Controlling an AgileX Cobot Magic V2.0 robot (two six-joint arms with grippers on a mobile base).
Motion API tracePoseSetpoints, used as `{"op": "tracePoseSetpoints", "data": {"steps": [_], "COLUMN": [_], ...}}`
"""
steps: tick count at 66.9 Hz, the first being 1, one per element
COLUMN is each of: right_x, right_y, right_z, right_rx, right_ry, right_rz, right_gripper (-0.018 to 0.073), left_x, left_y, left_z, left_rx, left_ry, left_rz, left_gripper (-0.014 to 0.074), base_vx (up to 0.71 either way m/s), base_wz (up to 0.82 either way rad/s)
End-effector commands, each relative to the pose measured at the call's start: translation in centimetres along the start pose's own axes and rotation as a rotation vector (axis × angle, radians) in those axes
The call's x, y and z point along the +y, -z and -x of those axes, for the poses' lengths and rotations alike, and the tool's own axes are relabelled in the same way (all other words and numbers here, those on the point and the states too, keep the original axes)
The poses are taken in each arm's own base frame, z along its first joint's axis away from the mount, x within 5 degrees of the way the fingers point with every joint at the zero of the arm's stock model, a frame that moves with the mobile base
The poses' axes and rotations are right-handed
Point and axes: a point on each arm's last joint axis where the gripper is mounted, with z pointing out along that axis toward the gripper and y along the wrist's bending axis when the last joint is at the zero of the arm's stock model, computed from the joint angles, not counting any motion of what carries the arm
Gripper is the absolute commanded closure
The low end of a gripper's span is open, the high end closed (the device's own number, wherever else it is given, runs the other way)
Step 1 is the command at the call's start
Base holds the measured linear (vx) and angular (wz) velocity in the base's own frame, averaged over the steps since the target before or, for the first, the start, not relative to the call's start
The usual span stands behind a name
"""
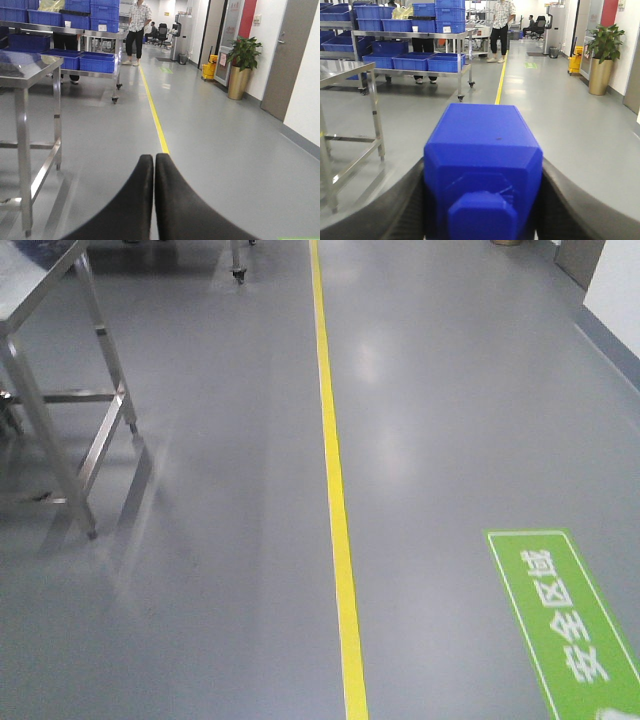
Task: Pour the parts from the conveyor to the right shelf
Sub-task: 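Drive along the yellow floor line toward the bin shelves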
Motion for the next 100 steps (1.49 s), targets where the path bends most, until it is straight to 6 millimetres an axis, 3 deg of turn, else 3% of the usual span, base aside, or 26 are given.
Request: {"op": "tracePoseSetpoints", "data": {"steps": [1, 100], "right_x": [-0.06, -0.06], "right_y": [0.23, 0.23], "right_z": [1.54, 1.54], "right_rx": [-0.098, -0.098], "right_ry": [0.014, 0.014], "right_rz": [-0.006, -0.006], "right_gripper": [0.0564, 0.0564], "left_x": [-0.05, -0.05], "left_y": [-0.01, -0.01], "left_z": [-0.01, -0.01], "left_rx": [-0.060, -0.060], "left_ry": [0.013, 0.013], "left_rz": [-0.017, -0.017], "left_gripper": [0.0603, 0.0603], "base_vx": [0.79, 0.79], "base_wz": [-0.04, -0.01]}}
